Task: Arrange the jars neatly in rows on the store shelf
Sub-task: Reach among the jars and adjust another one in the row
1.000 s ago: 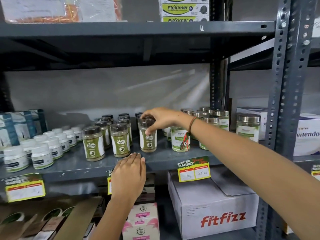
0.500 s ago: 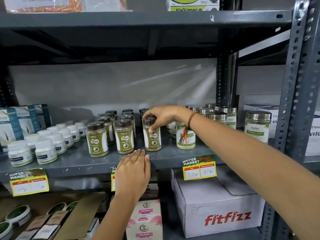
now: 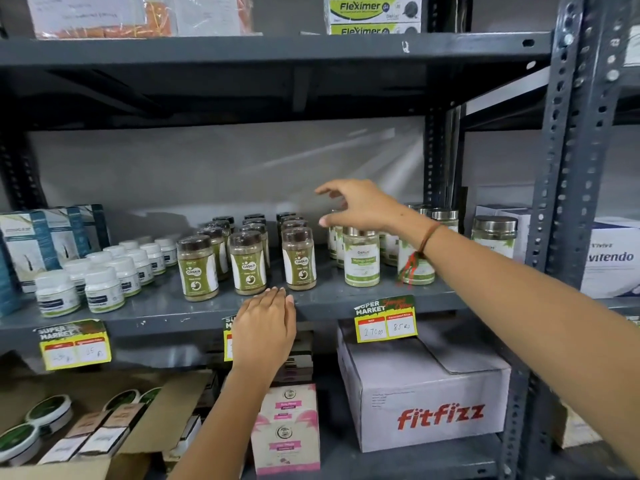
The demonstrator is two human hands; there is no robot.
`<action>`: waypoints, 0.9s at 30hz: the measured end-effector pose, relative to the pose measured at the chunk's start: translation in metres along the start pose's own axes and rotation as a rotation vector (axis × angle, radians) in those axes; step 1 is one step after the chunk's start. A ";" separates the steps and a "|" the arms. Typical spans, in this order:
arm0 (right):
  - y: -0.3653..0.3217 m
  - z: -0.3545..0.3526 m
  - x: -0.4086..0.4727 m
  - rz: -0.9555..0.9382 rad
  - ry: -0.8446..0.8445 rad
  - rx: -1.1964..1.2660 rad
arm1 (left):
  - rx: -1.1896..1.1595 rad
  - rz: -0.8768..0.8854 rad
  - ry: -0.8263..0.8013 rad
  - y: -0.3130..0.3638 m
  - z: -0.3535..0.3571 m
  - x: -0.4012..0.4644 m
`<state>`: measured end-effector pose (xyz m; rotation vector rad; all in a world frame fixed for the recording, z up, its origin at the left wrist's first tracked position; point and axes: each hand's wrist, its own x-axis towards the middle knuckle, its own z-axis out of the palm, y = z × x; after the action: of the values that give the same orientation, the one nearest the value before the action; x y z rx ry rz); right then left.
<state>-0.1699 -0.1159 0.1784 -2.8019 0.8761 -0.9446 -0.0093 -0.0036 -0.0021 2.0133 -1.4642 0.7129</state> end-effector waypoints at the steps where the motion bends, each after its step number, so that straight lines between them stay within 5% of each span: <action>1: 0.007 -0.008 -0.008 0.006 0.036 -0.013 | -0.001 -0.004 -0.004 0.001 0.000 0.000; 6: 0.055 -0.049 -0.048 0.131 0.118 -0.167 | 0.005 -0.002 -0.015 0.001 0.000 0.000; 13: 0.111 -0.085 -0.081 0.387 0.018 -0.781 | -0.008 0.005 -0.006 0.001 0.001 0.002; 20: 0.136 -0.089 -0.086 0.656 -0.232 -0.854 | 0.005 0.024 0.014 -0.003 0.005 0.002; 27: 0.146 -0.084 -0.084 0.645 -0.220 -0.708 | 0.012 0.008 0.024 -0.005 0.008 0.001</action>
<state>-0.3454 -0.1833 0.1676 -2.6450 2.2170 -0.2397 -0.0039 -0.0089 -0.0079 2.0026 -1.4582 0.7484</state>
